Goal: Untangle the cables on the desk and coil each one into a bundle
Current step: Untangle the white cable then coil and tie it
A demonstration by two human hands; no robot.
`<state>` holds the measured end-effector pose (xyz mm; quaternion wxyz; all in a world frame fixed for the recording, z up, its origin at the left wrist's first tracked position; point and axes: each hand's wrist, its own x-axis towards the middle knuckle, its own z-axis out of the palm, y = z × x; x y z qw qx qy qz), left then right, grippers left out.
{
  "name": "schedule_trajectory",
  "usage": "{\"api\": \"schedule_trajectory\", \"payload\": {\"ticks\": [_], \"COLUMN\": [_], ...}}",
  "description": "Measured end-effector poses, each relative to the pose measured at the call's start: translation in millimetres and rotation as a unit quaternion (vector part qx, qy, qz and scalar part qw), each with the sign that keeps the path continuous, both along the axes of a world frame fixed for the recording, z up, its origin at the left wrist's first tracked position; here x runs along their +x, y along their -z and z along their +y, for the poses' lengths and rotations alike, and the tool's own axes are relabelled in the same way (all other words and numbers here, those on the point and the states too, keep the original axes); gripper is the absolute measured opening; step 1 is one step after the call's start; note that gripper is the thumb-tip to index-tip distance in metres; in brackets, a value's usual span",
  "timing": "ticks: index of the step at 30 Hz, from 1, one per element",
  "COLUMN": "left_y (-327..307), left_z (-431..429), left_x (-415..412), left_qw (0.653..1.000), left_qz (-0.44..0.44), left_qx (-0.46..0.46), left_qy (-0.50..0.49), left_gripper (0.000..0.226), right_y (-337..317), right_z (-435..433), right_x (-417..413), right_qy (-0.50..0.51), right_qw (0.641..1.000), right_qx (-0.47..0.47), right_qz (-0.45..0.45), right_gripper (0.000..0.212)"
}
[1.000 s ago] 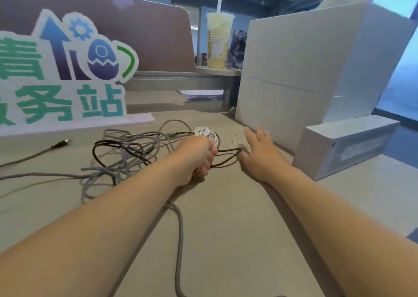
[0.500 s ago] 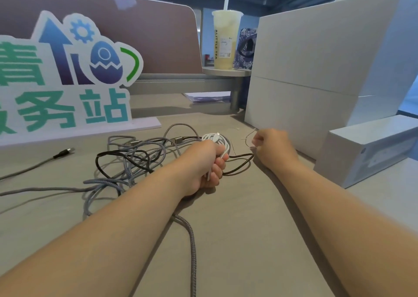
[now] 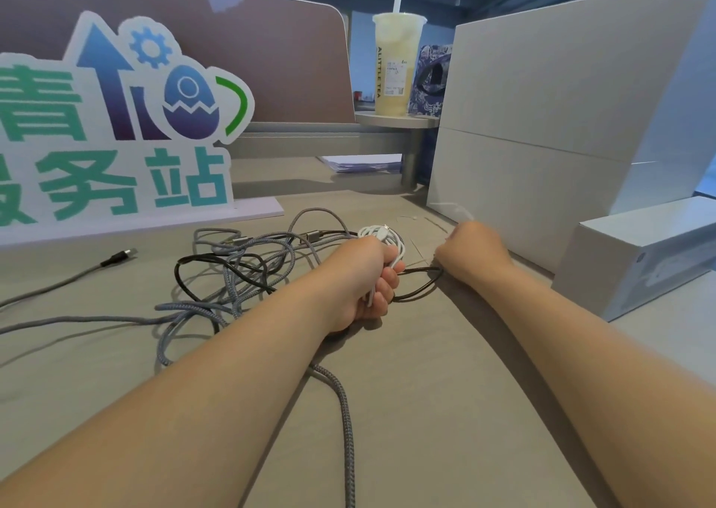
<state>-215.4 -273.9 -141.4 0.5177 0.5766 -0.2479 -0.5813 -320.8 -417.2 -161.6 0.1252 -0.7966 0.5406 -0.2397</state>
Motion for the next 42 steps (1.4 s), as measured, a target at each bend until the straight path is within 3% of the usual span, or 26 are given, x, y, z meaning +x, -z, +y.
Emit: {"api": "schedule_trajectory", "payload": {"ticks": [5,11,13,15,18,20,28,31,34,36,39,40,42], "left_y": [-1,-1,0,1,-2,-10,-70,-77,-77,-72,-56,-49,-33], "left_z": [0,-1,-1,-1,2,6,79,124,181,220,274,290,318], "left_x": [-2,-1,-1,-1,-5,-7,19,42,71,90,122,133,154], "left_qw": [1.0,1.0,1.0,1.0,0.999,0.997,0.981,0.975,0.965,0.959,0.952,0.948,0.933], "left_qz": [-0.022,-0.021,-0.021,-0.025,-0.042,-0.04,-0.102,-0.11,-0.089,-0.049,0.007,0.005,-0.014], "left_qx": [0.003,0.0,-0.002,-0.006,-0.025,-0.058,-0.15,-0.159,-0.173,-0.184,-0.186,-0.18,-0.164], "left_qy": [-0.004,-0.002,-0.002,0.0,-0.008,-0.014,-0.072,-0.112,-0.177,-0.208,-0.243,-0.263,-0.319], "left_gripper": [0.028,0.028,0.028,0.029,0.027,0.026,0.027,0.026,0.02,0.016,0.016,0.019,0.022], "right_y": [1,3,2,-4,-24,-42,-116,-129,-126,-113,-86,-77,-59], "right_z": [0,-5,-3,1,15,28,109,155,216,261,325,340,357], "right_x": [-7,-6,-6,-7,-12,-15,5,37,85,118,154,162,178], "right_qy": [-0.095,-0.103,-0.111,-0.112,-0.067,-0.034,-0.042,-0.113,-0.183,-0.228,-0.309,-0.324,-0.338], "right_qw": [0.995,0.991,0.992,0.987,0.947,0.917,0.913,0.9,0.889,0.85,0.737,0.705,0.685], "right_qx": [-0.025,-0.026,-0.047,-0.06,-0.083,-0.066,0.047,0.113,0.201,0.334,0.544,0.584,0.605], "right_qz": [0.015,0.076,0.027,-0.102,-0.304,-0.393,-0.404,-0.405,-0.368,-0.338,-0.255,-0.24,-0.225], "right_gripper": [0.005,0.016,0.011,0.012,0.013,0.014,0.023,0.029,0.011,0.017,0.028,0.028,0.023]}}
